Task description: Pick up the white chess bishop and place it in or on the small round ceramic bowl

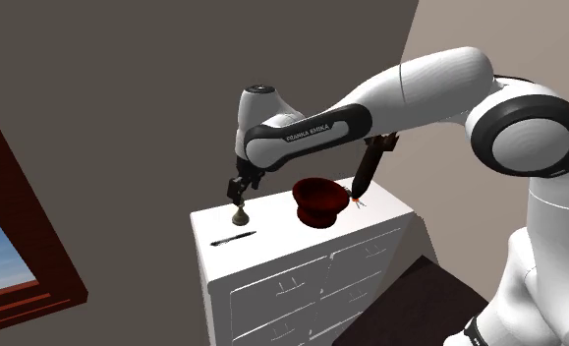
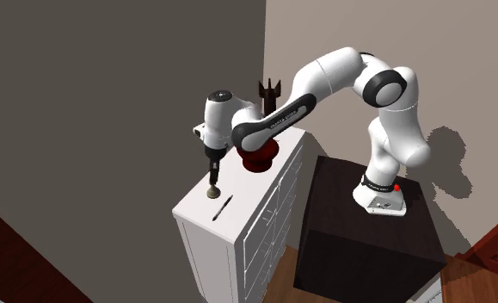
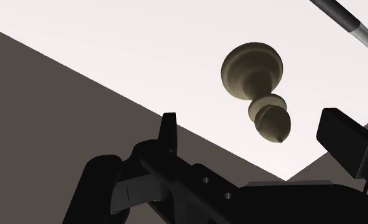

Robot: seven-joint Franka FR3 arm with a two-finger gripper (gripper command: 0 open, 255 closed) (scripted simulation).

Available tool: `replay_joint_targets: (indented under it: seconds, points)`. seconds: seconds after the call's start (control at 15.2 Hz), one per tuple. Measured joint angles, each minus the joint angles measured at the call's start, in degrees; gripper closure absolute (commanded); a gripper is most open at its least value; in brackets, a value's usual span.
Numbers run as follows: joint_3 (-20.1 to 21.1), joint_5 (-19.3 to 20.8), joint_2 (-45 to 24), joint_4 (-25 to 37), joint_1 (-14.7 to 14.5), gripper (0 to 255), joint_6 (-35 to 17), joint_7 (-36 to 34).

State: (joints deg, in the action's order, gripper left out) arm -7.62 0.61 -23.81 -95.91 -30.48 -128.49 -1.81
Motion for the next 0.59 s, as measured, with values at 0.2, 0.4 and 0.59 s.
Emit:
replay_joint_targets:
  seconds: [0.2, 0.4, 0.59]
  points:
    - [-0.40, 1.96, -1.78, 0.71, -0.73, 0, 0.38, -0.26]
    - [-0.45, 2.09, -3.23, 0.69, -0.62, 0, -0.92, -0.18]
    - [-0.44, 2.04, -3.89, 0.58, -0.47, 0, -1.66, -0.04]
